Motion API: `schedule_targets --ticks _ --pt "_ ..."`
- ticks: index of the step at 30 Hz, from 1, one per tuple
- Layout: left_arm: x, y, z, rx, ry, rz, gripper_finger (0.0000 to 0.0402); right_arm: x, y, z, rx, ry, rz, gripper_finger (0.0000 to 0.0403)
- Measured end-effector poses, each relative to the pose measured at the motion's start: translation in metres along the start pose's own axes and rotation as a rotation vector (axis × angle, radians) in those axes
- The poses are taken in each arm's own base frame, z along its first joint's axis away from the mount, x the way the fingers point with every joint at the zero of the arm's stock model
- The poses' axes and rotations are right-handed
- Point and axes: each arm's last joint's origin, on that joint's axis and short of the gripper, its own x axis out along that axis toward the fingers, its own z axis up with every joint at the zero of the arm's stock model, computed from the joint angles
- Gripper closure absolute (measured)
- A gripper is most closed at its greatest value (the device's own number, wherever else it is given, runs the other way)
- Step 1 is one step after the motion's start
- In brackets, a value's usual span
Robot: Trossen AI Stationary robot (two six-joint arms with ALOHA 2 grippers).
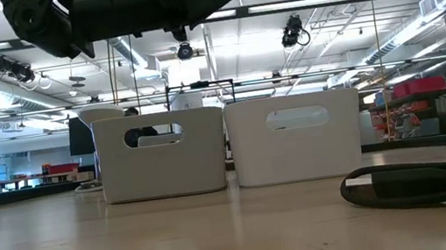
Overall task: Pick & Place USB Port
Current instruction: Put the pink charger cable into the white bin
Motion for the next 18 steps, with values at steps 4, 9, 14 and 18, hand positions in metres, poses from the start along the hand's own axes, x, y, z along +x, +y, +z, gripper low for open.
schedule_targets --ticks 4,9,14,18 --pt "0.0 0.0 -0.001 0.001 0.006 -0.001 0.0342 0.002 -0.001 0.0 -0.012 -0.012 -0.014 0.0315" --pt "0.0 0.0 -0.001 0.001 0.013 -0.002 0.0342 0.002 -0.003 0.0 0.022 0.005 -0.024 0.0386" --pt "0.0 0.0 -0.002 0.002 0.02 -0.003 0.0342 -0.009 -0.001 0.001 0.025 0.009 0.02 0.0395" --pt "0.0 0.0 -0.002 0.002 0.022 -0.003 0.0342 -0.037 0.003 0.004 0.005 -0.047 0.105 0.0398"
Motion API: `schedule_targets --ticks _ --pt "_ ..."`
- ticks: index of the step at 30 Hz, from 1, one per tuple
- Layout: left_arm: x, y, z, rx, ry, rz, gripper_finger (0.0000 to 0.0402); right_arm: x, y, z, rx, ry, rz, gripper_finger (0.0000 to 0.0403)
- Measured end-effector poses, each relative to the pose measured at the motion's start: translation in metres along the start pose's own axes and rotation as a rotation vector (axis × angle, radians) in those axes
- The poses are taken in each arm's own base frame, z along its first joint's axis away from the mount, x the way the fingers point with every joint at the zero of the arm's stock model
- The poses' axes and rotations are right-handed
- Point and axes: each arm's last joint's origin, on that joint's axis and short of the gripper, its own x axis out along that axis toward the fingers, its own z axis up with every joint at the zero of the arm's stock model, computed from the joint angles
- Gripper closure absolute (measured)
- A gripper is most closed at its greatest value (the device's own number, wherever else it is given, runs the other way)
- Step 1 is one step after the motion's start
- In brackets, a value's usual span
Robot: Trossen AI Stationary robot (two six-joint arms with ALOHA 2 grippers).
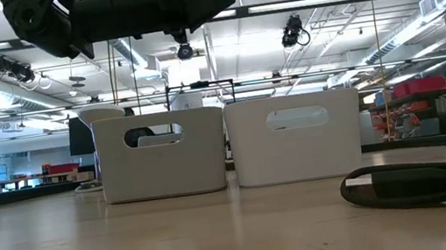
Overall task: Pick & Place USB Port
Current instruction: Put the pink charger cable into the white bin
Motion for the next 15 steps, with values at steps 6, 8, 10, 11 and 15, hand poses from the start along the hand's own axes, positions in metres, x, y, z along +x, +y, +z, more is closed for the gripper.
schedule_targets --ticks 6,8,10,11,15 --pt "0.0 0.0 -0.001 0.001 0.008 -0.001 0.0342 -0.05 0.003 0.012 -0.059 -0.194 0.127 0.0399" --pt "0.0 0.0 -0.001 0.002 0.014 -0.002 0.0342 -0.064 0.001 0.017 -0.082 -0.276 0.145 0.0399" --pt "0.0 0.0 -0.001 0.001 0.013 -0.002 0.0342 -0.077 -0.001 0.024 -0.114 -0.364 0.154 0.0399" --pt "0.0 0.0 -0.001 0.001 0.013 -0.002 0.0342 -0.082 -0.002 0.027 -0.132 -0.41 0.158 0.0399" --pt "0.0 0.0 -0.001 0.002 0.013 -0.002 0.0342 -0.097 -0.005 0.046 -0.197 -0.541 0.146 0.0399"
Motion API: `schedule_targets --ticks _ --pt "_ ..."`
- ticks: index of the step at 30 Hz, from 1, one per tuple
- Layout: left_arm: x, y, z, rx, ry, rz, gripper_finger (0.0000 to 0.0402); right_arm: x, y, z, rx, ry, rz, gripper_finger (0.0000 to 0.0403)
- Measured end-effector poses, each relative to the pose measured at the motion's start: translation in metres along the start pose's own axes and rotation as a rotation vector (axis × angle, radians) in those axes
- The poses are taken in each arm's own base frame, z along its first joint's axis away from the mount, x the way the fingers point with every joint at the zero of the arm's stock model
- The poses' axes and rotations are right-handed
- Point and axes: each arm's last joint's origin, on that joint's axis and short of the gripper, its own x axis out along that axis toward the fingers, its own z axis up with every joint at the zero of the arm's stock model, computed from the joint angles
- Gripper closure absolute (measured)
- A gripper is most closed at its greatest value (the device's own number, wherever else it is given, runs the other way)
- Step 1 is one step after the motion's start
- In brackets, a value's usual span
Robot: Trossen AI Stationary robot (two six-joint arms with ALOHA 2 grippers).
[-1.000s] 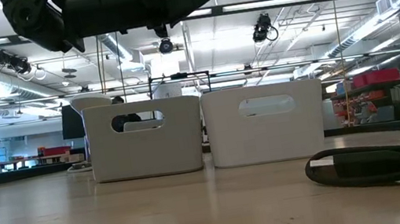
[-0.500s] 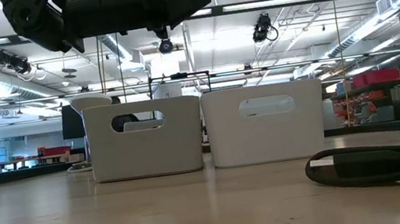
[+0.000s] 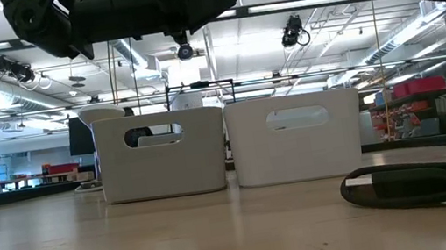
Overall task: Pick & Place USB Port
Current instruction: Put the pink charger cable into the white bin
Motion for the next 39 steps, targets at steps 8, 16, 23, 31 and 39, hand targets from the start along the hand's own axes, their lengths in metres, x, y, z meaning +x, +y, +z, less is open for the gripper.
schedule_targets --ticks 8,16,23,31,39 --pt "0.0 0.0 0.0 0.005 -0.001 0.001 0.0342 0.012 -0.022 0.048 -0.133 -0.123 -0.048 0.0401" --pt "0.0 0.0 0.0 0.006 -0.002 0.001 0.0342 0.014 -0.049 0.092 -0.167 -0.281 -0.121 0.0402" --pt "0.0 0.0 0.0 0.008 -0.002 0.001 0.0342 0.021 -0.062 0.104 -0.123 -0.359 -0.16 0.0402" --pt "0.0 0.0 0.001 0.008 -0.008 0.002 0.0342 0.053 -0.074 0.095 -0.039 -0.375 -0.084 0.0402" --pt "0.0 0.0 0.001 0.007 -0.009 0.002 0.0342 0.07 -0.08 0.092 0.026 -0.342 -0.105 0.0401"
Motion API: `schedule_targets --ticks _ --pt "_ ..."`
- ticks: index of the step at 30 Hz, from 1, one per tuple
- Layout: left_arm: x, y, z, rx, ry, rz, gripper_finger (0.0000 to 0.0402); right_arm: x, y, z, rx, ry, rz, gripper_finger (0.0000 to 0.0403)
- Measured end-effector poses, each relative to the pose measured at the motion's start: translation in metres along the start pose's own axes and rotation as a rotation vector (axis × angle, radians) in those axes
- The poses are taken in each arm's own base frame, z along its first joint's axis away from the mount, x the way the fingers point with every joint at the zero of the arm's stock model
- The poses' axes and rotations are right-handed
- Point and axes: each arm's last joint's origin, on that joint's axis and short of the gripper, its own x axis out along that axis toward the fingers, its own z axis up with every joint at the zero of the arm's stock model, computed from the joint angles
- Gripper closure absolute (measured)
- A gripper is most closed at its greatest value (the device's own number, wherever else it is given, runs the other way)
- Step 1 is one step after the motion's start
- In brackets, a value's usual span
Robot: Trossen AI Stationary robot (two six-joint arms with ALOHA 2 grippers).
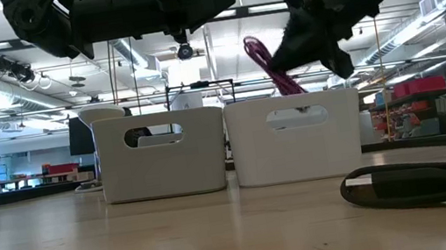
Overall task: Pick & Place USB Port
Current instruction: Put the pink charger cable into the white bin, then put the black charger cable into the gray bin
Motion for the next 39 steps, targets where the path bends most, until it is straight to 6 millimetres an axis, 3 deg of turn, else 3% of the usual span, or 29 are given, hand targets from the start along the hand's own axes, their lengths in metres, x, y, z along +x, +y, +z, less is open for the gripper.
schedule_targets --ticks 12,27,33,39 --pt "0.0 0.0 0.0 -0.006 0.002 0.0 0.0342 0.028 -0.008 -0.019 0.05 0.087 -0.025 0.0396" --pt "0.0 0.0 -0.001 -0.007 0.007 -0.001 0.0342 0.031 -0.019 -0.011 0.004 0.063 -0.071 0.0273" --pt "0.0 0.0 -0.001 -0.005 0.015 -0.001 0.0342 0.02 -0.018 0.005 -0.032 0.07 0.034 0.0273" --pt "0.0 0.0 -0.004 0.002 0.042 0.014 0.0342 0.0 0.008 -0.001 -0.113 0.145 0.26 0.029"
